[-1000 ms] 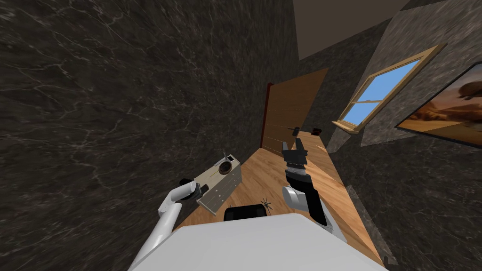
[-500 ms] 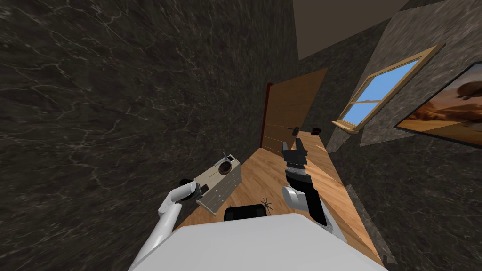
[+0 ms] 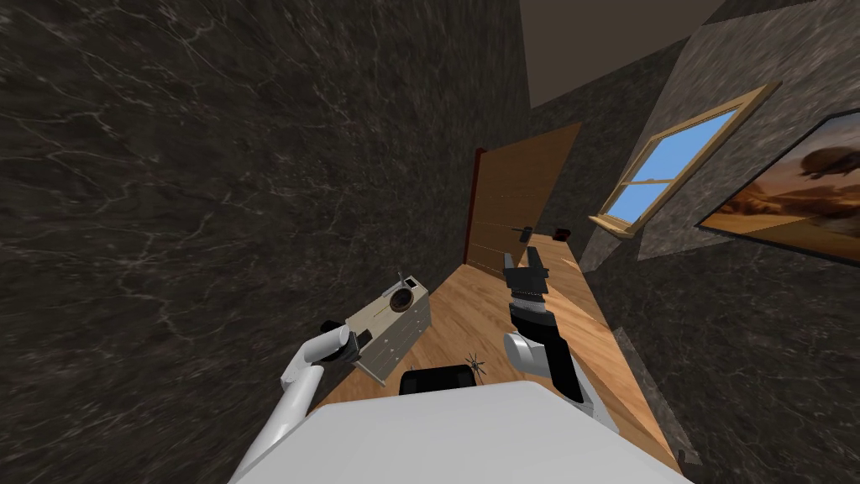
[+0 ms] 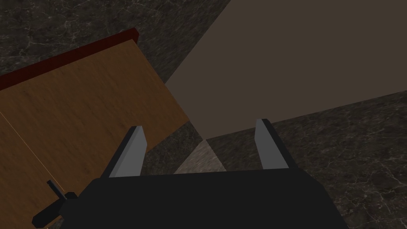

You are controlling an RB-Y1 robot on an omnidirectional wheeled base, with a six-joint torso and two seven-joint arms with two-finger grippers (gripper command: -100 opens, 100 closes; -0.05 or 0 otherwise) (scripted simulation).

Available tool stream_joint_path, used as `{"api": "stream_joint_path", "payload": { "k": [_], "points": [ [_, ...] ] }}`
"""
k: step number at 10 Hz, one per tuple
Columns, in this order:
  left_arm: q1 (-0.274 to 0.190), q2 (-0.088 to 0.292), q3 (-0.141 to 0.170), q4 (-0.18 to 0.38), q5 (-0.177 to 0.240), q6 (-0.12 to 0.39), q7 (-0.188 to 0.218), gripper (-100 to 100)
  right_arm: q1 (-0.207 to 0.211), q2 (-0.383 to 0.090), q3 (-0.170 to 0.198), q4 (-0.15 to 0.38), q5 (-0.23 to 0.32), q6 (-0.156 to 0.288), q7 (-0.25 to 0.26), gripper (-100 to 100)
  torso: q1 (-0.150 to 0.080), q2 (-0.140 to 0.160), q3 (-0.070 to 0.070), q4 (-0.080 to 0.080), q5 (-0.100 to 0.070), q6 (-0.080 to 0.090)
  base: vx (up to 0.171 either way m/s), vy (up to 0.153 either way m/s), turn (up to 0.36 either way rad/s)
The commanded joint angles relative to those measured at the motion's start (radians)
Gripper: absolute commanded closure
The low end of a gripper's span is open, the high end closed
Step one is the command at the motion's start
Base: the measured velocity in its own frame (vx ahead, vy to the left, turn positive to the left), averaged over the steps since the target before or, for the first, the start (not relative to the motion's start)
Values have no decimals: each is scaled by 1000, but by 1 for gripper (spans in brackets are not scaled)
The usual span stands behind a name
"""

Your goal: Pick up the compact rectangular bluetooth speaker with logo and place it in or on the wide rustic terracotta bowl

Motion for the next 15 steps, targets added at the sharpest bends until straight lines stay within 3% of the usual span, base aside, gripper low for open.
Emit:
{"api": "stream_joint_path", "payload": {
  "k": [1,7,8,14,15],
  "points": [
    [-1,0,0,2,0,-1,0,-100,0,0,0,0,0,0,0,0,0,0,0,0,0,0,6,-8,25],
    [-1,0,0,2,0,-1,0,-100,0,0,0,0,0,0,0,0,-1,0,0,0,0,0,1,-1,1],
    [11,6,9,4,19,-3,35,-100,0,0,0,0,0,0,0,0,-1,0,0,0,0,0,-40,57,-51],
    [43,22,37,7,70,0,146,-100,0,0,0,0,0,0,0,0,8,1,1,0,2,0,-28,122,-52],
    [43,18,38,4,66,29,159,-100,0,0,0,0,0,0,0,0,7,0,0,0,2,0,94,86,-29]
  ]
}}
